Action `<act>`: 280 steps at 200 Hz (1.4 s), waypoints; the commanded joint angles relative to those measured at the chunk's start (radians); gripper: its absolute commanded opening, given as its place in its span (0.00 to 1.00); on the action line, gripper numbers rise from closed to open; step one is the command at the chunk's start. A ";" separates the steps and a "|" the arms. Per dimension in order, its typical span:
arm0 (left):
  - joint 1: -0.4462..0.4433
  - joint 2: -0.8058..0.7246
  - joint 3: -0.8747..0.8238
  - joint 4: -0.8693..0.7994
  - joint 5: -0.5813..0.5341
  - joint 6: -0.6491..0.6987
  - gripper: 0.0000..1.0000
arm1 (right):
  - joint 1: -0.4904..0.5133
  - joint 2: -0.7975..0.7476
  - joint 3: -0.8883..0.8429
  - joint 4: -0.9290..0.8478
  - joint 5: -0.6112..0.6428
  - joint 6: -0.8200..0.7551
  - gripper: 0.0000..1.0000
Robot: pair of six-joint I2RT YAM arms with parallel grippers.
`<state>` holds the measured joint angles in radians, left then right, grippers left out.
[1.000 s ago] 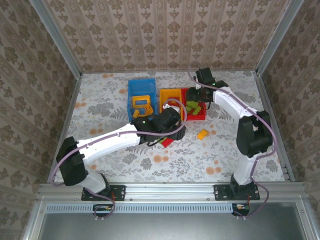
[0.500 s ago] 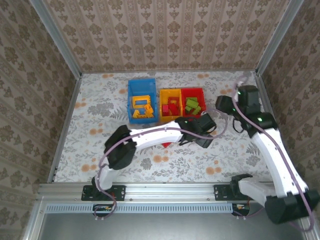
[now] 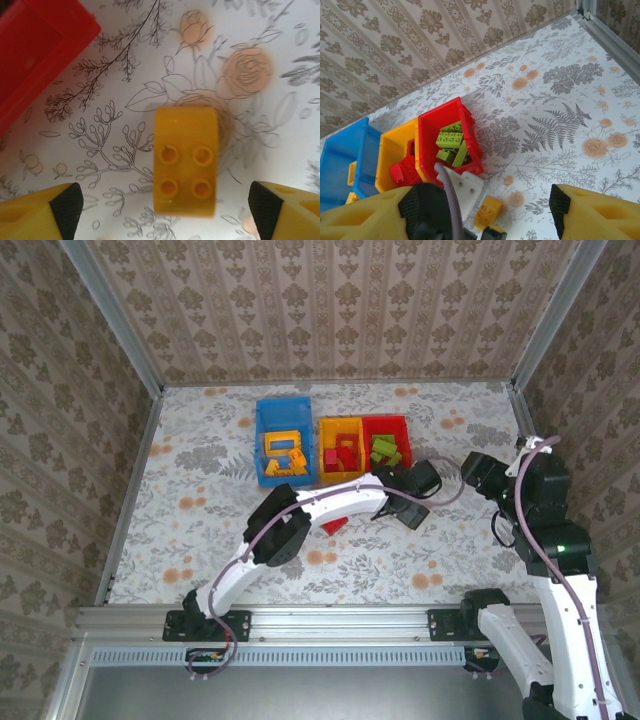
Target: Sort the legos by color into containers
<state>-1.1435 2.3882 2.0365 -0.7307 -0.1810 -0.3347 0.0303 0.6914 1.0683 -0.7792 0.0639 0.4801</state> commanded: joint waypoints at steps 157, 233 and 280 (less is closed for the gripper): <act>0.071 -0.492 -0.445 0.117 -0.018 -0.163 0.35 | 0.053 -0.006 -0.050 0.063 -0.348 -0.073 0.62; 0.401 -0.854 -0.738 0.040 -0.025 -0.194 0.36 | 0.611 0.110 -0.070 0.162 0.004 -0.047 0.62; 0.543 -0.726 -0.656 0.012 -0.020 -0.137 0.35 | 0.781 0.206 -0.064 0.228 0.047 -0.053 0.63</act>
<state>-0.6411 1.5894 1.3220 -0.6720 -0.1913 -0.5083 0.7555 0.8722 1.0073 -0.6167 0.0441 0.4225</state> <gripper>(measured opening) 0.360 0.625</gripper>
